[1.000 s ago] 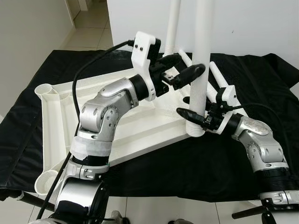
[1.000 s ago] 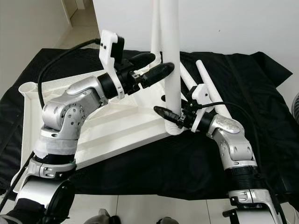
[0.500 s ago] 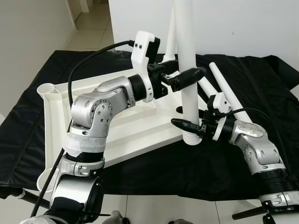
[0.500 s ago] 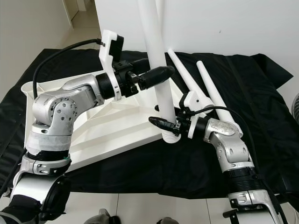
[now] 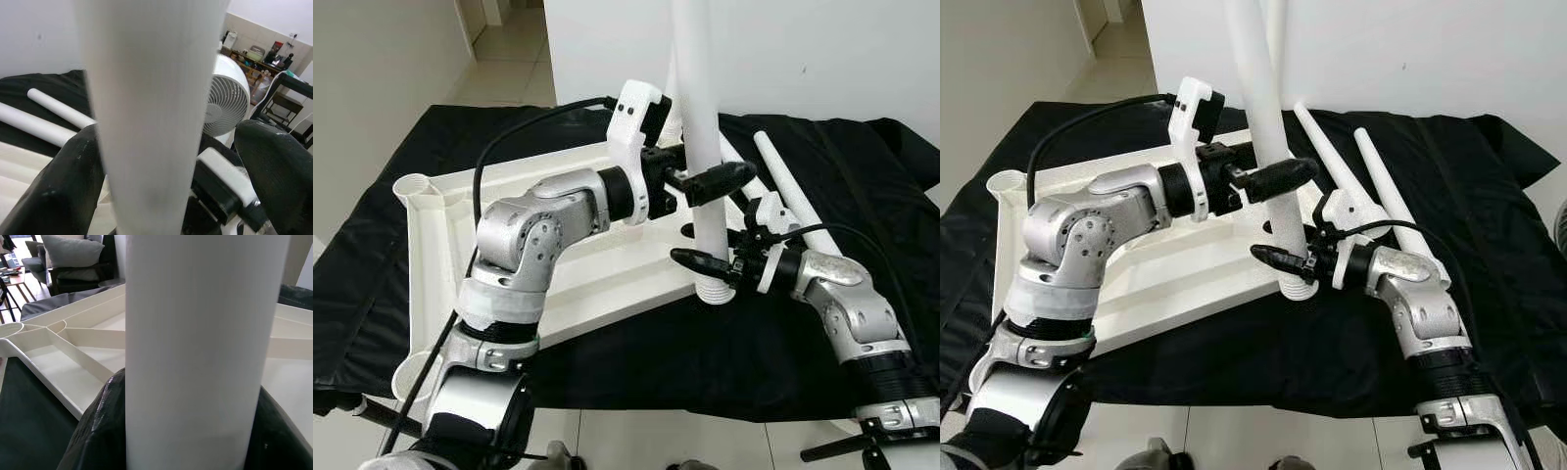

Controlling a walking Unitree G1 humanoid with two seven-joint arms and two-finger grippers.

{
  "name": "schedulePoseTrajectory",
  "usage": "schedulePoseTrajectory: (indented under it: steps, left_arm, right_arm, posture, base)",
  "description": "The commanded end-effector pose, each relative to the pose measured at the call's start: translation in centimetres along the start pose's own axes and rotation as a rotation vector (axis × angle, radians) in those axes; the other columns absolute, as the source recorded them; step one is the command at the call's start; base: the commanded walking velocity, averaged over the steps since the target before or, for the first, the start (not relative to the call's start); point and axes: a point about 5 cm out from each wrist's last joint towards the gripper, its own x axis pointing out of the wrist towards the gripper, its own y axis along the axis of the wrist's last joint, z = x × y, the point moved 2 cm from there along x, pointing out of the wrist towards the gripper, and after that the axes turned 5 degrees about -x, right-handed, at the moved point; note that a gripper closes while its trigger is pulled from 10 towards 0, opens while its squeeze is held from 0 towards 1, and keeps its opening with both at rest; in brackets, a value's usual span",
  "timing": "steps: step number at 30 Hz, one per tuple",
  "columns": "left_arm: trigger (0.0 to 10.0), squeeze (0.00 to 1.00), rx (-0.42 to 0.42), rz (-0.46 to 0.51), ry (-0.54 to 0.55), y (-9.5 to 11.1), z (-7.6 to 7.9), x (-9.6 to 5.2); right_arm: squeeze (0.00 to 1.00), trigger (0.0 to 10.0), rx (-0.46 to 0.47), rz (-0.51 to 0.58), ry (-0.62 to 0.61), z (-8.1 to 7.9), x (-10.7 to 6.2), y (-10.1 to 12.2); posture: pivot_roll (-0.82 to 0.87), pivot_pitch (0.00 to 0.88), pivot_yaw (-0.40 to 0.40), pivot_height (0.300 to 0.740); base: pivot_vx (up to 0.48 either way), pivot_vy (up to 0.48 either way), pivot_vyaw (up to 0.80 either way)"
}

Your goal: Building children table

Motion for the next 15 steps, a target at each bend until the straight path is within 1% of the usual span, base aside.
schedulePoseTrajectory:
  steps: [1,2,8,15]
  left_arm:
    - [2.7,0.0,-0.003,0.032,0.009,0.65,-0.09,0.11]
    - [0.0,0.0,-0.008,0.05,0.023,0.88,-0.25,0.23]
    - [0.0,0.0,0.001,0.088,0.057,1.42,-0.7,0.48]
    - [0.0,0.0,0.019,0.094,0.064,1.57,-0.74,0.56]
  right_arm:
    - [0.0,10.0,-0.016,-0.001,0.004,0.1,0.28,0.39]
    - [0.0,10.0,-0.013,0.003,0.003,0.12,0.33,0.43]
    - [0.0,10.0,-0.012,0.008,-0.01,0.22,0.43,0.49]
    - [0.0,10.0,-0.009,0.015,-0.041,0.52,0.52,0.57]
  posture:
    - [-0.1,0.025,0.029,0.74]
    - [-0.1,0.023,0.028,0.74]
    - [-0.11,0.016,0.027,0.74]
    - [-0.11,0.01,0.027,0.74]
  base:
    - [0.0,0.0,0.0]
    - [0.0,0.0,0.0]
    - [0.0,0.0,0.0]
    - [0.0,0.0,0.0]
